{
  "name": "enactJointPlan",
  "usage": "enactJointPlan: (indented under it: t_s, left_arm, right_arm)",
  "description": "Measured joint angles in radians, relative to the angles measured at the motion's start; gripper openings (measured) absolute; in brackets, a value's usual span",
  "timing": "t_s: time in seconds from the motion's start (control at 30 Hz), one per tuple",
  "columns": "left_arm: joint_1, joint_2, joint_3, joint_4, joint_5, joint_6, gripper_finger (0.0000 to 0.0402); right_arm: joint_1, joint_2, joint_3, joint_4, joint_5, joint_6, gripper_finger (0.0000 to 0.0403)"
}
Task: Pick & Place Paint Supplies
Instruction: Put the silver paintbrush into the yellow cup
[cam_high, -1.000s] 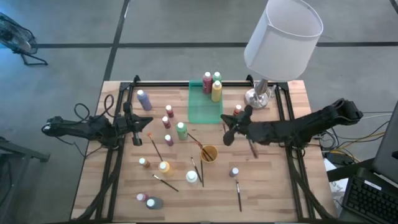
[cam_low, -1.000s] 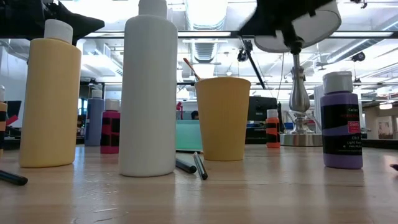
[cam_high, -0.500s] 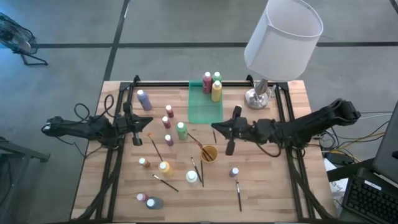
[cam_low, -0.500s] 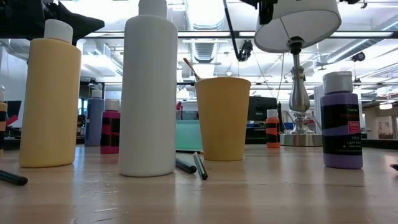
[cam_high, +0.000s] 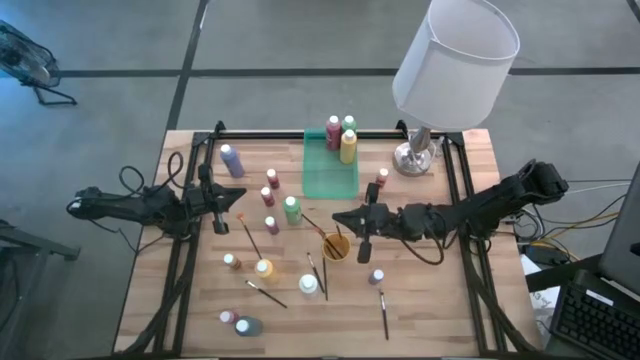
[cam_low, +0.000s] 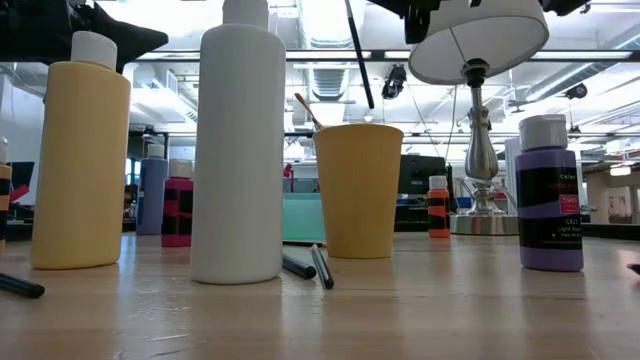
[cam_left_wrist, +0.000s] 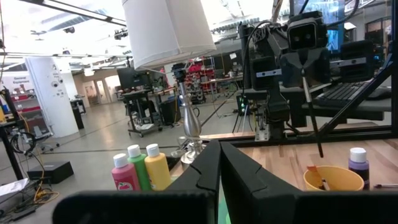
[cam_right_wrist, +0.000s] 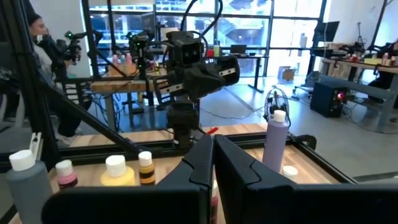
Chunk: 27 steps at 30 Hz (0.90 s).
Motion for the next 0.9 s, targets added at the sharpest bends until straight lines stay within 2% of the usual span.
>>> enactJointPlan:
  t_s: [0.37,0.63,0.9]
  left_arm:
    - [0.000,0.000,0.000,0.000,0.000,0.000,0.0016]
    - [0.000,0.000,0.000,0.000,0.000,0.000,0.0016]
    - [0.000,0.000,0.000,0.000,0.000,0.000,0.0016]
  right_arm:
    - [0.014,0.010,0.000,0.007,0.004,-0.010,0.0008]
    - [0.014,0.107,0.000,0.111,0.005,-0.052,0.0008]
    - [0.028,0.168,0.000,0.154,0.012,-0.020,0.0008]
